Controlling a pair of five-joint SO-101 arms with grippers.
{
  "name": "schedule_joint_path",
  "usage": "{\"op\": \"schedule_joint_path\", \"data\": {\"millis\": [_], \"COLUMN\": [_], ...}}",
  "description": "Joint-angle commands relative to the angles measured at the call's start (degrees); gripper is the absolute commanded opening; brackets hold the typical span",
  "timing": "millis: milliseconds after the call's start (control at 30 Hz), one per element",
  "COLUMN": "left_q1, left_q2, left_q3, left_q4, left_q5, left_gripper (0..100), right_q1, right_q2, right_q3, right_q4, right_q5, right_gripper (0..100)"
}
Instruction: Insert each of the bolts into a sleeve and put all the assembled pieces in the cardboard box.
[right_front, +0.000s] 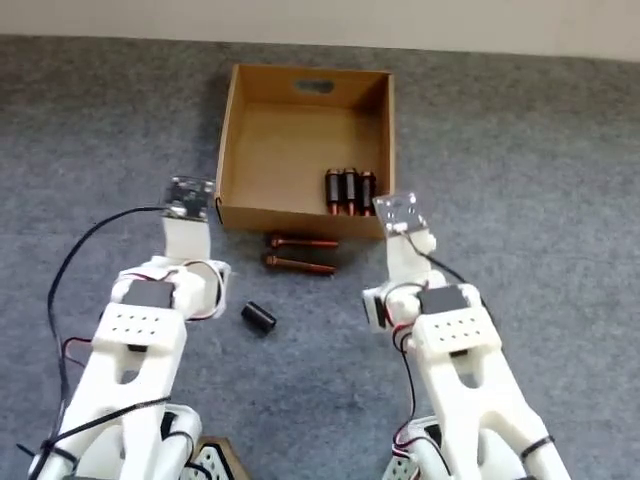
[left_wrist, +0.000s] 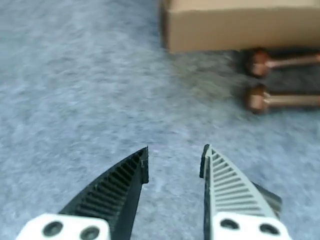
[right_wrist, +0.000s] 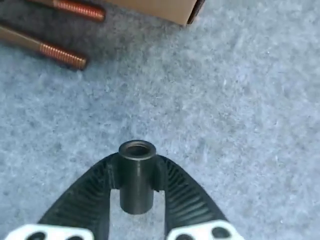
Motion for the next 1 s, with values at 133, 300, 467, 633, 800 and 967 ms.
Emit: {"op": "schedule_joint_path", "data": {"millis": [133, 300, 467, 633, 800, 967], "left_q1": [2.77, 8.22, 11.56, 11.65, 11.47, 11.74], "left_q2": [0.04, 9.45, 23.08, 32.13, 38.46, 45.23], "left_q3": [-9.8, -18.95, -30.2, -34.59, -40.84, -45.58], "left_q4": [6.51, 12.92, 17.23, 17.41, 17.41, 17.41], "left_q5": [-1.05, -1.14, -0.88, -0.88, -0.88, -0.88], "left_gripper": [19, 19, 19, 19, 19, 19], "right_q1": [0.66, 0.57, 0.57, 0.57, 0.57, 0.57], "right_q2": [-7.52, -10.86, -12.09, -12.26, -12.26, -12.26], "right_q3": [4.53, 6.11, 6.29, 7.08, 7.16, 7.25], "right_q4": [-2.24, -2.24, -2.07, -2.24, -2.24, -2.24], "right_q5": [-0.53, -0.62, -0.62, -0.62, -0.62, -0.62], "right_gripper": [0.6, 0.6, 0.6, 0.6, 0.6, 0.6]}}
